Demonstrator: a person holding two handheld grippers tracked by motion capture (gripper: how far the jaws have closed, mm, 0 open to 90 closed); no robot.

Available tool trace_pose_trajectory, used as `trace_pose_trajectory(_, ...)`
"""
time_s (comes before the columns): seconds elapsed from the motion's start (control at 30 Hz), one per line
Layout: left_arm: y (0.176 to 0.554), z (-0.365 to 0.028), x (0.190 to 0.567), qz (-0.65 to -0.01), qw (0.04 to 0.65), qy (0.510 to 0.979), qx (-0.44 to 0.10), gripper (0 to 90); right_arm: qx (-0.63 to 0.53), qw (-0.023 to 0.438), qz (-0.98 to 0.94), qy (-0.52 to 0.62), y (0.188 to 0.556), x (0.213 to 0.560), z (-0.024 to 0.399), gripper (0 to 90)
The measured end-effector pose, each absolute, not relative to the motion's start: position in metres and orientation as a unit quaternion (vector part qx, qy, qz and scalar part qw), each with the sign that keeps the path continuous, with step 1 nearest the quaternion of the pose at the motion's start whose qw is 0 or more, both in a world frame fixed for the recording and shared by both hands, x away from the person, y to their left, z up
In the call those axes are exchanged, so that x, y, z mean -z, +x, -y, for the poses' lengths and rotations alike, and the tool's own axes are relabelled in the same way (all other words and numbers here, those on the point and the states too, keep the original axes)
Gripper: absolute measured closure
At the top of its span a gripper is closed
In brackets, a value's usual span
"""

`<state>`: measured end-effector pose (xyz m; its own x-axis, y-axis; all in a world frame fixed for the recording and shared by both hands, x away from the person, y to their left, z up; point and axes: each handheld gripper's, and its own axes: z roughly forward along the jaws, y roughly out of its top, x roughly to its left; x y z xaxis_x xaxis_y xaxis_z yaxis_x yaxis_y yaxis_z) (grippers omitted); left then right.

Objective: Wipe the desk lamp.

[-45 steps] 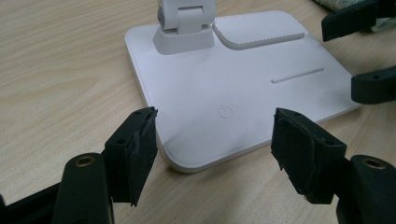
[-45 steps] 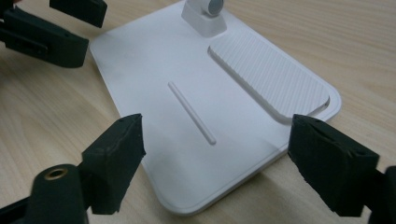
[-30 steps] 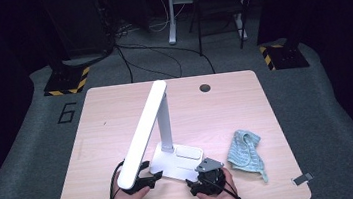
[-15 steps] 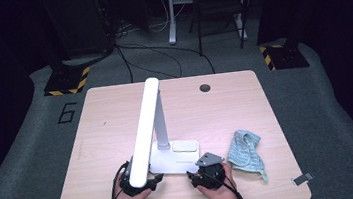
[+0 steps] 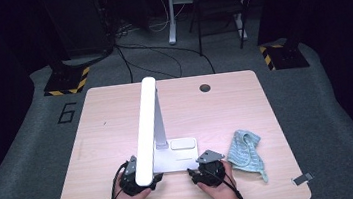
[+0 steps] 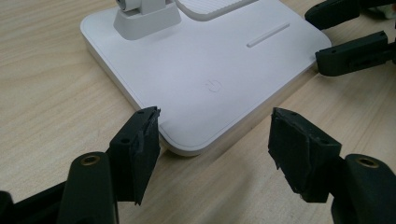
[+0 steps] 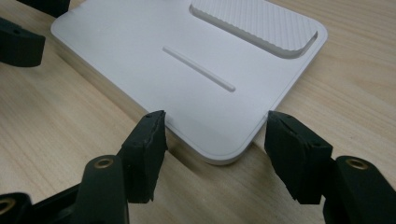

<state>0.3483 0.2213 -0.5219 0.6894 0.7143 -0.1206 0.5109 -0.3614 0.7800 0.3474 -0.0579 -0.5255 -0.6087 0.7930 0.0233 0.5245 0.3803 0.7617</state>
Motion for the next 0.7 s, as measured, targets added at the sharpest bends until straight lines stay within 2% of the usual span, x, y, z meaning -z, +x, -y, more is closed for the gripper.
trace_pose_trajectory(0.3, 0.348, -0.225, 0.516, -0.375, 0.428, 0.813, -0.126, 33.6, -0.390, 0.170, -0.809, 0.405, 0.344, 0.524, 0.061, 38.0)
trace_pose_trajectory(0.7, 0.346, -0.225, 0.509, -0.375, 0.434, 0.810, -0.124, 33.6, -0.426, 0.172, -0.793, 0.400, 0.333, 0.502, 0.070, 36.4)
